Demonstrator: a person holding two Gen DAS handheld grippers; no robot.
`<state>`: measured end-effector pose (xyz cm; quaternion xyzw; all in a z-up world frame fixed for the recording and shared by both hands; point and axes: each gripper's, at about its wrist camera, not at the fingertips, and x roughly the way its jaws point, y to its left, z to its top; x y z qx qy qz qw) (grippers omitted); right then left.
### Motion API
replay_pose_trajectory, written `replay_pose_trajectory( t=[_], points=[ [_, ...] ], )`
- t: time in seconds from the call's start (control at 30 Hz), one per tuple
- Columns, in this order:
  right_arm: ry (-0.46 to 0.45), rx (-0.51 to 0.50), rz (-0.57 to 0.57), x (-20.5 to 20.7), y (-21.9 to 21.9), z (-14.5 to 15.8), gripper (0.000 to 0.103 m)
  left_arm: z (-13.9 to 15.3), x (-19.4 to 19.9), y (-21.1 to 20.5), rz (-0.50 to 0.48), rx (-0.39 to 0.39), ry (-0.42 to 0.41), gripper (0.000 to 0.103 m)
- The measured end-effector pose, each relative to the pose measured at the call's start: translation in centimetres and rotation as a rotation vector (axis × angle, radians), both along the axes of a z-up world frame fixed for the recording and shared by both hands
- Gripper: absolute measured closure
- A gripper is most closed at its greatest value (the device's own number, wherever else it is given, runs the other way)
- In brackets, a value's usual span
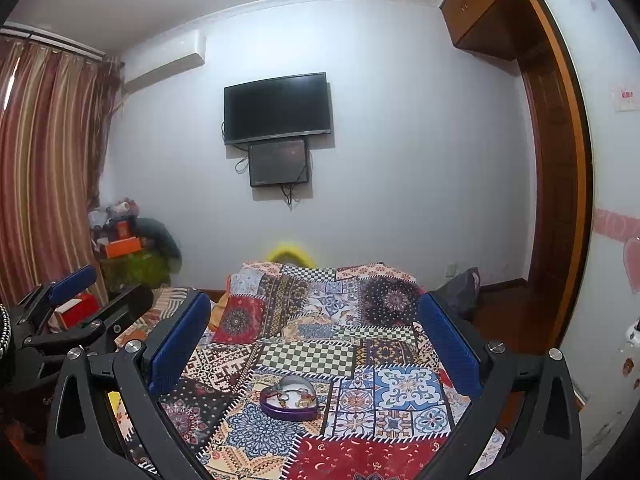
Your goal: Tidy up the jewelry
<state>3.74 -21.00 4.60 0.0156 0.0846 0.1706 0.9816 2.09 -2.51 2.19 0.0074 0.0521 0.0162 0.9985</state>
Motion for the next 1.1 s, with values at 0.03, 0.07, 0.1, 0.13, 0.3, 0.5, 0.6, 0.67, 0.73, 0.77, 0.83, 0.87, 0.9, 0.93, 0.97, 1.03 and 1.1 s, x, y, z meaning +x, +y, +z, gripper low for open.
replay_pose_trajectory(
  t=[0.03,0.07,0.1,0.13,0.3,0.5,0.6,0.67,0.73,0.77,0.83,0.87,0.9,0.93,0.97,1.03,1.1],
  points=[
    [0.0,-0.001,0.0,-0.02,0.01,-0.08,0.0,0.04,-0.02,0.02,0.0,-0.001,0.0,0.006],
    [-0.002,-0.001,0.0,-0.07,0.04,-0.08,0.0,0.03,-0.04,0.08,-0.001,-0.002,0.0,0.006],
    [-0.003,-0.001,0.0,-0.12,0.07,-0.03,0.0,0.05,-0.06,0.1,-0.002,-0.003,-0.001,0.006],
    [-0.002,-0.001,0.0,-0.11,0.11,-0.12,0.0,0.03,-0.1,0.18,-0.001,-0.004,-0.001,0.006],
    [-0.006,-0.006,-0.004,-0.16,0.36,-0.16,0.0,0.09,-0.2,0.25,0.001,0.0,-0.005,0.006],
    [-0.013,-0.015,-0.007,-0.44,0.72,-0.18,0.0,0.18,-0.31,0.39,-0.007,-0.009,-0.005,0.006],
    [-0.011,-0.014,-0.006,-0.43,0.77,-0.15,0.0,0.18,-0.4,0.36,-0.012,-0.006,-0.006,0.006],
    [-0.011,-0.013,-0.007,-0.46,0.7,-0.23,0.0,0.17,-0.43,0.26,-0.012,-0.002,-0.008,0.006],
    [-0.011,-0.012,-0.007,-0.48,0.72,-0.18,0.0,0.18,-0.4,0.15,-0.015,0.003,-0.009,0.006],
    [-0.011,-0.011,-0.008,-0.47,0.72,-0.17,0.0,0.17,-0.4,0.09,-0.016,0.004,-0.008,0.006],
    [-0.012,-0.009,-0.01,-0.45,0.72,-0.15,0.0,0.09,-0.48,0.03,-0.019,0.003,-0.01,0.006],
    [-0.012,-0.007,-0.011,-0.44,0.67,-0.11,0.0,0.09,-0.48,0.0,-0.02,0.003,-0.009,0.006],
    [-0.013,-0.005,-0.011,-0.45,0.65,-0.05,0.0,0.08,-0.48,0.02,-0.022,0.002,-0.008,0.006],
    [-0.013,-0.005,-0.012,-0.4,0.67,-0.04,0.0,0.07,-0.44,0.04,-0.025,0.001,-0.005,0.006],
    [-0.014,-0.002,-0.014,-0.39,0.64,0.0,0.0,0.07,-0.38,0.18,-0.028,-0.001,-0.001,0.006],
    [-0.014,0.003,-0.016,-0.37,0.59,0.03,0.0,0.07,-0.25,0.26,-0.033,-0.006,0.005,0.006],
    [-0.013,0.004,-0.015,-0.38,0.45,-0.08,0.0,0.09,-0.24,0.3,-0.034,-0.009,0.006,0.006]
  ],
)
